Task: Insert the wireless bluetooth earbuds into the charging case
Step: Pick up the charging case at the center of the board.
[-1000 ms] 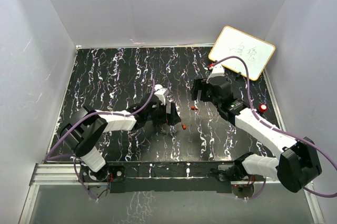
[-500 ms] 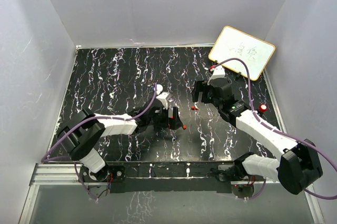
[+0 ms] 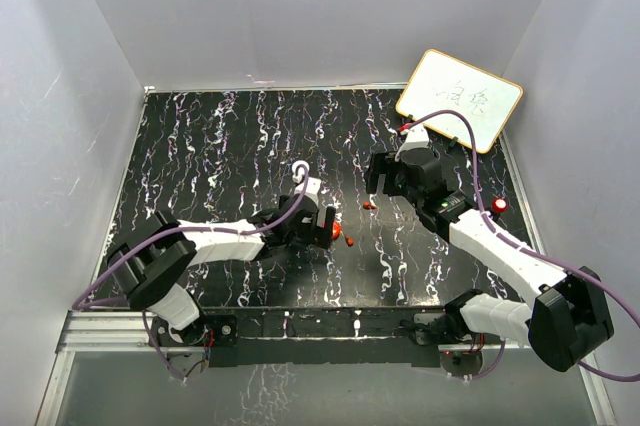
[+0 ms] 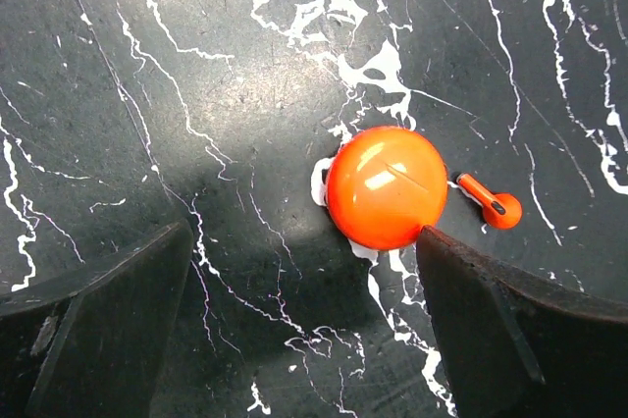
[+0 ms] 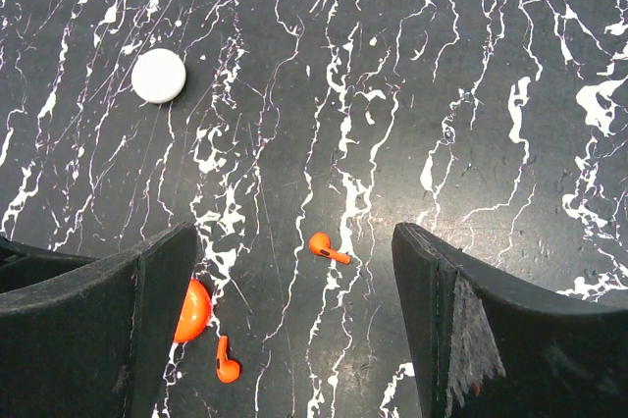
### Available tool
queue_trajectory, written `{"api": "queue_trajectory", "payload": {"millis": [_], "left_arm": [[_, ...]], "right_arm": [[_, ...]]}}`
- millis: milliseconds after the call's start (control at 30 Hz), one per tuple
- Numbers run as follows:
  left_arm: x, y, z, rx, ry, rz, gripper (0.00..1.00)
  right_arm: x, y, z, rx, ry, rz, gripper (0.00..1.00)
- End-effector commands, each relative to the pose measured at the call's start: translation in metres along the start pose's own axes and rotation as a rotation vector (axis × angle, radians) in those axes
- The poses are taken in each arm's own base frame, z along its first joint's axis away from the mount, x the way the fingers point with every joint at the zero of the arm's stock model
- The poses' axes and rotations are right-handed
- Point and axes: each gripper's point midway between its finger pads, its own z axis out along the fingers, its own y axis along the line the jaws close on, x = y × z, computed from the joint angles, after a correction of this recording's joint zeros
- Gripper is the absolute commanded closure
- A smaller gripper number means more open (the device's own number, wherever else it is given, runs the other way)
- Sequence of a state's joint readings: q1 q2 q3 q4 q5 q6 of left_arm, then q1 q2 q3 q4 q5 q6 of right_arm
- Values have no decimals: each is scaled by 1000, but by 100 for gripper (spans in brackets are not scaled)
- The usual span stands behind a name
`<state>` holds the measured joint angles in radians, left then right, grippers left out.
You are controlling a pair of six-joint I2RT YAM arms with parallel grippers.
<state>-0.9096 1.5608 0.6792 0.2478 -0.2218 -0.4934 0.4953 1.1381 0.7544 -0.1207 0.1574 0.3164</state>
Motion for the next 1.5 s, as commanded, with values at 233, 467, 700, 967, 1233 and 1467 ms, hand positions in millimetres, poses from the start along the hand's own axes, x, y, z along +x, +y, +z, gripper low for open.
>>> {"api": "queue_trajectory", "payload": {"millis": [233,467,700,967,1233,1467], "left_arm": [[-4,-8,10,-81,-26,137,4],[-4,-6,17,-111,-20,152,4],[-6,-2,25,-159,-14,160,4],[-8,8,25,-208,-15,162,5],[-13,27,17,-213,-17,92,6],[-12,45,19,-241,2,71,6]], "right_arm": [[-16,5,1,-25,-62,5,21],[-13,6,4,-32,-51,-1,21],[-7,4,5,-28,-36,0,21],[-4,2,4,-27,-31,2,21],[1,4,4,-42,-16,12,21],[7,7,5,-61,2,14,21]]}}
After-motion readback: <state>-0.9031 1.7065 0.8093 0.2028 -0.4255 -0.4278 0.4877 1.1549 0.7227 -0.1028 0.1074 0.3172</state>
